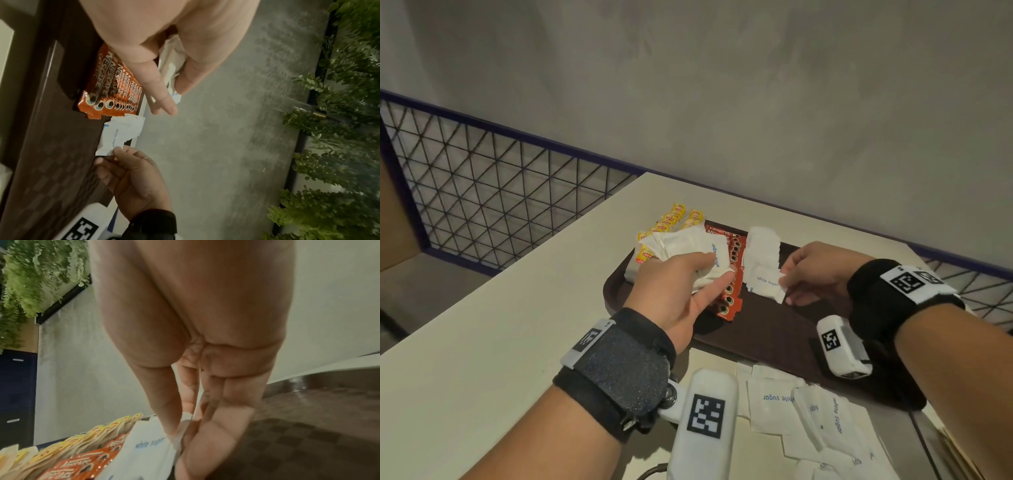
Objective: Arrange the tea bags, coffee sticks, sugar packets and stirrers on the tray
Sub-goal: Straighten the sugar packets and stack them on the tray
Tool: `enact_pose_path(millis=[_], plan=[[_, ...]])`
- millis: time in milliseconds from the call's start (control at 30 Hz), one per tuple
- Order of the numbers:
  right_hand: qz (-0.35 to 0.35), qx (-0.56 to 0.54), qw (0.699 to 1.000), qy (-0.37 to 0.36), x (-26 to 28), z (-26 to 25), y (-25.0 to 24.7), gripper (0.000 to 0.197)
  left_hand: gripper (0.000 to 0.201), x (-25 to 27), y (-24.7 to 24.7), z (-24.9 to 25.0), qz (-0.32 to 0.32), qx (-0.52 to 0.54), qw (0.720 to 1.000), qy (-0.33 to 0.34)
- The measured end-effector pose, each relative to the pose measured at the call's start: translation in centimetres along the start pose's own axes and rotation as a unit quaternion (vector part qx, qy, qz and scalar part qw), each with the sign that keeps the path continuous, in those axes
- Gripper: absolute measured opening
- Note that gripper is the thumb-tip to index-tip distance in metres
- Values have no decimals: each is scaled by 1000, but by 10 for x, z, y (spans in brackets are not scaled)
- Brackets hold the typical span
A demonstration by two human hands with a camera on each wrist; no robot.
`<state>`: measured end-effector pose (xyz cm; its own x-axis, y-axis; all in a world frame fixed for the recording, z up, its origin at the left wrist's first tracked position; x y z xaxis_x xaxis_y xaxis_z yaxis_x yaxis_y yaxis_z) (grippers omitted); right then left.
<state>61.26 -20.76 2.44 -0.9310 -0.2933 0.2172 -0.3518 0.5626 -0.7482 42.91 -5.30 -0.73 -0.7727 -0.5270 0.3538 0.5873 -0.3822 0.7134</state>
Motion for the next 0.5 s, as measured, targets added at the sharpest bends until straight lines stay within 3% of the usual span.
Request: enact_pose_path(millis=[167,500], plan=[[14,-8,1000,22,0,-9,6,23,42,3,2,-2,-4,-14,1000,8],[50,23,998,1,8,-18,12,24,44,4,1,-3,0,-40,998,39]])
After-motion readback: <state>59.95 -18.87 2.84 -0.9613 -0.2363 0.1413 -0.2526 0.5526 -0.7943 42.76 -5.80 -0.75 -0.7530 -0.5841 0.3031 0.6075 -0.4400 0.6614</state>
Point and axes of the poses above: each hand's wrist, its own x-axis away from the middle knuckle, its own y-axis out of the palm, z = x × y, the point moved 1 cm from there along -x, towards the middle knuckle, and after that the axes turned 11 degrees about z, right-handed, at the moved point
